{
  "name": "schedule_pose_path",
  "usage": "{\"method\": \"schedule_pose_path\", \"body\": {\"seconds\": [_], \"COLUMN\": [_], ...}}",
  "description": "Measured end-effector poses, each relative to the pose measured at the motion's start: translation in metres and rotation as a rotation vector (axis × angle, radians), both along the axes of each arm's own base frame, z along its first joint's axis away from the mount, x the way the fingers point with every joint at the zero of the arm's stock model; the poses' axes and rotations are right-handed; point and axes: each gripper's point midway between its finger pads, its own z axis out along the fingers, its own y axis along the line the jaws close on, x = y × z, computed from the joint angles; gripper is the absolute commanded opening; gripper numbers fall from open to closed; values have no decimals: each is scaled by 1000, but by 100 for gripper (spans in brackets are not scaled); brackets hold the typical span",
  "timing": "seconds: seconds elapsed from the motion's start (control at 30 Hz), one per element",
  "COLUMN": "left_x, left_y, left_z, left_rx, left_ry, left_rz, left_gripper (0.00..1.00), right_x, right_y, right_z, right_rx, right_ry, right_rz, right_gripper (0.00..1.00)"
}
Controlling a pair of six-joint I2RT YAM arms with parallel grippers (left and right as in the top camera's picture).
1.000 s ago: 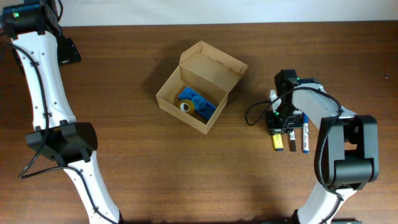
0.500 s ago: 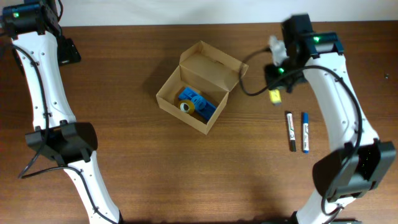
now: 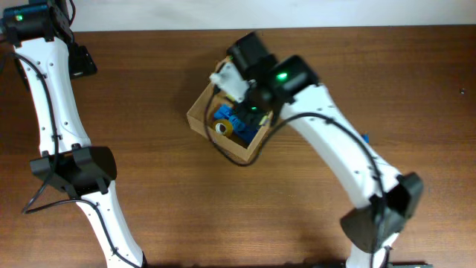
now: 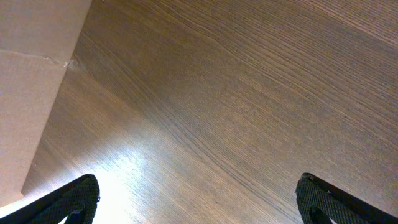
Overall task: Pack container
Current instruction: 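Carry the yellow highlighter into the box and lower it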
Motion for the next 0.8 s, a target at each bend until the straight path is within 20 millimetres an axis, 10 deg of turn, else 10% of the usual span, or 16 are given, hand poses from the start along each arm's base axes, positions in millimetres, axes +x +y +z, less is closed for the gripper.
{"method": "schedule_pose_path", "body": {"seconds": [0.33, 0.8], "left_x": [0, 0], "left_y": [0, 0], "left_z": [0, 0], "left_rx": [0, 0], "left_ry": [0, 0], "left_rz": [0, 0], "left_gripper": [100, 100], "right_x": [22, 17], "right_y": [17, 28], "right_z": [-87, -156], "right_rx": [-103, -116], "right_ry": [84, 221], "right_rz": [15, 11], "right_gripper": [4, 4]}}
